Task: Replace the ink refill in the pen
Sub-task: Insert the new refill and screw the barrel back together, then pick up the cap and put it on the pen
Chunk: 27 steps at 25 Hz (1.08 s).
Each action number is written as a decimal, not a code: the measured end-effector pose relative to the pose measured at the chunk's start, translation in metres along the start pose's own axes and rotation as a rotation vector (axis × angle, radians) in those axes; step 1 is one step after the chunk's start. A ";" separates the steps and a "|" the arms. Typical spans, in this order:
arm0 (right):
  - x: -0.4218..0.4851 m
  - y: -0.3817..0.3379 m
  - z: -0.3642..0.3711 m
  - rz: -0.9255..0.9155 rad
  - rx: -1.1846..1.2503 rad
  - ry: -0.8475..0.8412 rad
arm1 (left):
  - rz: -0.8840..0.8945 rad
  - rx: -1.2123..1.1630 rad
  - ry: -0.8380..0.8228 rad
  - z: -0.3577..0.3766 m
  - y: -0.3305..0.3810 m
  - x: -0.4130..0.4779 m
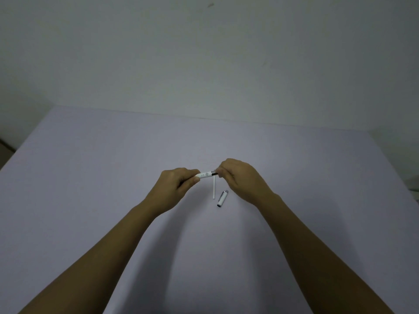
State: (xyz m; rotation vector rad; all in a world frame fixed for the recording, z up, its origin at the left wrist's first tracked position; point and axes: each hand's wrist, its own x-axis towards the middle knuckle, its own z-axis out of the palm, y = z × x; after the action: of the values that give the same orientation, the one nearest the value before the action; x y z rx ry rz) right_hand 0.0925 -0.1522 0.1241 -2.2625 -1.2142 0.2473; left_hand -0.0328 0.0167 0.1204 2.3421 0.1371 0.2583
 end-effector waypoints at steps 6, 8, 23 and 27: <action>0.001 0.002 -0.003 -0.004 -0.046 -0.021 | -0.015 0.009 0.022 0.002 -0.005 0.001; 0.003 0.004 -0.002 -0.001 -0.047 -0.015 | -0.014 0.000 0.029 0.002 -0.006 0.001; 0.007 0.039 0.053 0.643 0.185 0.263 | -0.094 0.003 0.025 0.004 -0.015 -0.004; -0.001 0.049 0.088 0.821 0.166 0.063 | -0.122 -0.008 0.032 0.000 -0.017 -0.006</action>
State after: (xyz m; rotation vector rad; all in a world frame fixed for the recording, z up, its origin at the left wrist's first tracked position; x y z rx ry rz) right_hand 0.0904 -0.1405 0.0240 -2.4717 -0.1625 0.5455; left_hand -0.0384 0.0271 0.1076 2.3121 0.2926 0.2361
